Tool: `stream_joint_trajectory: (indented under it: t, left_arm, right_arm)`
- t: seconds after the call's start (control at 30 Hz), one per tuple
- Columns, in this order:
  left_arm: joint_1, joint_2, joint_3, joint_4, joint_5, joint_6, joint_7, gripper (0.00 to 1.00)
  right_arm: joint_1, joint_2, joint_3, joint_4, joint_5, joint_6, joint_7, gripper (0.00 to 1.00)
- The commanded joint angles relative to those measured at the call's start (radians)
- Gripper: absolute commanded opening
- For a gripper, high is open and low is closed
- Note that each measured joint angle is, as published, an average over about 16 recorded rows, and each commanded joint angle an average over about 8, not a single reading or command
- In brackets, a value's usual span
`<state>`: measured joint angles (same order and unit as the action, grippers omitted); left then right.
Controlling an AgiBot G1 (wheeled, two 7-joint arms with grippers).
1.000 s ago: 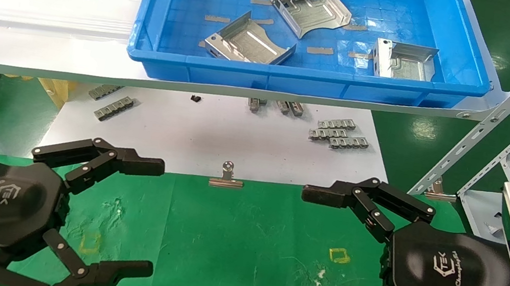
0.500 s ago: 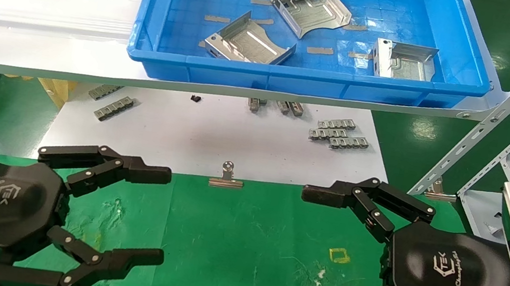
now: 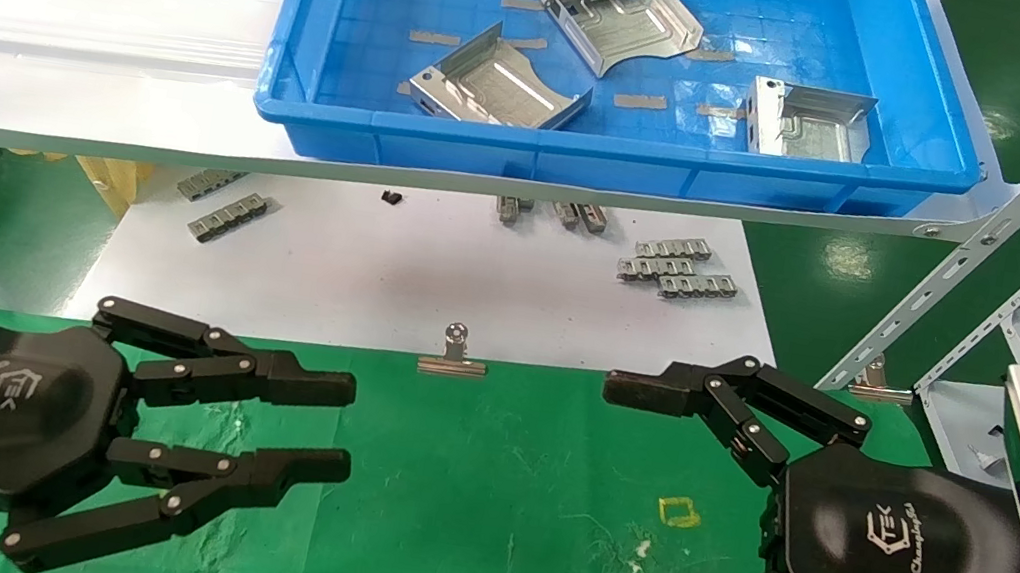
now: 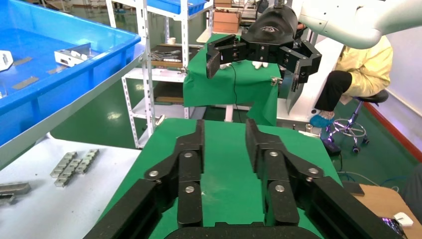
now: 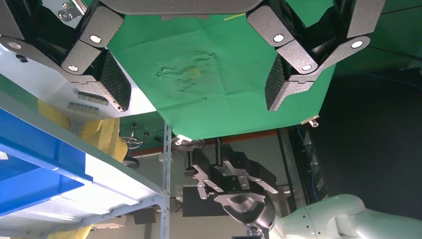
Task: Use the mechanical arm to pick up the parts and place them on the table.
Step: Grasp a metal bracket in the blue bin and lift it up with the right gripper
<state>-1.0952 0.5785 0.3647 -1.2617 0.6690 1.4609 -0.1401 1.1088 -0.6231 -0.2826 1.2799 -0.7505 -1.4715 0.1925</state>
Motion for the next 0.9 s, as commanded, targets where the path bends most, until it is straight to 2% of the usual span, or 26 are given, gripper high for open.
stream_joint_trajectory:
  t: [0.03, 0.17, 0.33, 0.57, 0.8, 0.83, 0.87, 0.9]
  left_arm:
    - [0.000, 0.000, 0.000, 0.000, 0.000, 0.000, 0.000, 0.00]
    - [0.000, 0.000, 0.000, 0.000, 0.000, 0.000, 0.000, 0.00]
    - [0.000, 0.000, 0.000, 0.000, 0.000, 0.000, 0.000, 0.00]
    - [0.000, 0.000, 0.000, 0.000, 0.000, 0.000, 0.000, 0.00]
    - [0.000, 0.000, 0.000, 0.000, 0.000, 0.000, 0.000, 0.00]
    - [0.000, 0.000, 0.000, 0.000, 0.000, 0.000, 0.000, 0.00]
    - [0.000, 0.000, 0.000, 0.000, 0.000, 0.000, 0.000, 0.00]
    - [0.000, 0.000, 0.000, 0.000, 0.000, 0.000, 0.000, 0.00]
  right_arm:
    - [-0.006, 0.004, 0.002, 0.002, 0.003, -0.002, -0.004, 1.00]
    - [0.091, -0.036, -0.012, -0.016, -0.054, 0.057, 0.022, 1.00]
    - [0.297, -0.149, -0.073, -0.119, -0.200, 0.177, 0.090, 1.00]
    - [0.574, -0.367, -0.205, -0.381, -0.487, 0.390, 0.156, 1.00]
    - [0.763, -0.579, -0.325, -0.705, -0.712, 0.543, 0.185, 1.00]
    - [0.782, -0.605, -0.335, -0.751, -0.730, 0.560, 0.183, 0.98]
    - [0.799, -0.630, -0.344, -0.795, -0.746, 0.578, 0.178, 0.92]
    - [0.813, -0.652, -0.350, -0.835, -0.757, 0.594, 0.173, 0.79]
